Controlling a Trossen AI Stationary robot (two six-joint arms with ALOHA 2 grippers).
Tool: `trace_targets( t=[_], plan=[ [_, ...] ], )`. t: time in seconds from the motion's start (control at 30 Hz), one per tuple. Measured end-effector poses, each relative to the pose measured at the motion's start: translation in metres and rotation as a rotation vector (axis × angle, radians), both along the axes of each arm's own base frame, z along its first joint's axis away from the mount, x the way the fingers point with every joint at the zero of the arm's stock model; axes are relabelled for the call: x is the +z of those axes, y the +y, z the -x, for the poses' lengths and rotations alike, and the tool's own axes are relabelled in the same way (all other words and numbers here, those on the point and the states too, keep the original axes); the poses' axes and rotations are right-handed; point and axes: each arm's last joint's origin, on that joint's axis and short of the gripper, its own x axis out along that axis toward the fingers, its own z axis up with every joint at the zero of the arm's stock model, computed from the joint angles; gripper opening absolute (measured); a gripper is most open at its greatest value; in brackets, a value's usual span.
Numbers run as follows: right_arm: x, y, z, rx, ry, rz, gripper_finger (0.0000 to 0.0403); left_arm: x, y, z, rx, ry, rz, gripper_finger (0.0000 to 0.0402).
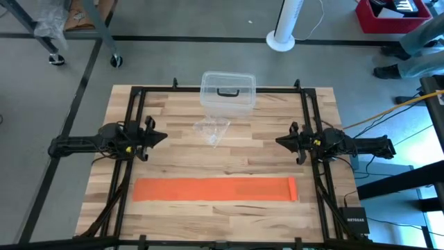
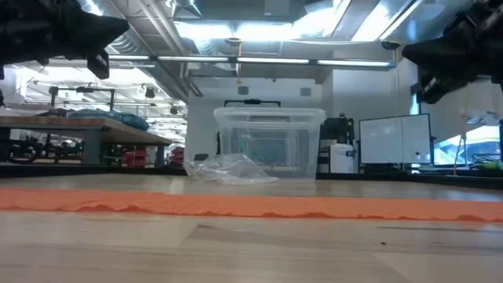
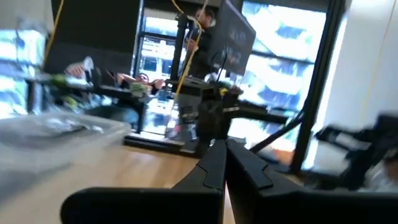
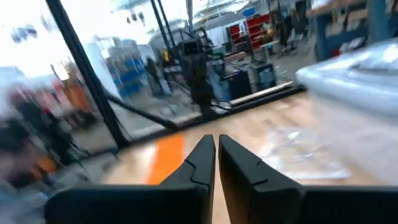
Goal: Roll bandage
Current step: Roll the orange bandage
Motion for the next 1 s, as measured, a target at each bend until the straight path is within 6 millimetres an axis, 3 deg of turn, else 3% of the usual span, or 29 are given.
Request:
trace_targets(
  t=[0.27, 0.47, 0.73, 0.9, 1.0],
  plan=[
    [0.001, -0.002, 0.0, -0.057, -0.01, -0.045, 0.0026, 0.012, 0.002, 0.003, 0.059, -0.124, 0.017, 0.0],
    [0.013, -0.002, -0.004, -0.057, -0.102, -0.045, 0.0026, 0.021, 0.002, -0.004, 0.084, -0.15, -0.057, 0.0],
    [0.073, 0.0, -0.027, -0.072, 0.076, 0.084, 0.0026, 0.048, 0.0, -0.033, 0.063, -0.015, -0.102, 0.0],
    [0.115, 0.003, -0.049, 0.019, 0.362, 0.091, 0.0026, 0.055, -0.004, -0.053, 0.03, 0.074, -0.133, 0.0],
    [0.127, 0.011, -0.063, 0.068, 0.554, 0.043, 0.0026, 0.053, -0.007, -0.062, 0.011, 0.134, -0.139, 0.0]
  ],
)
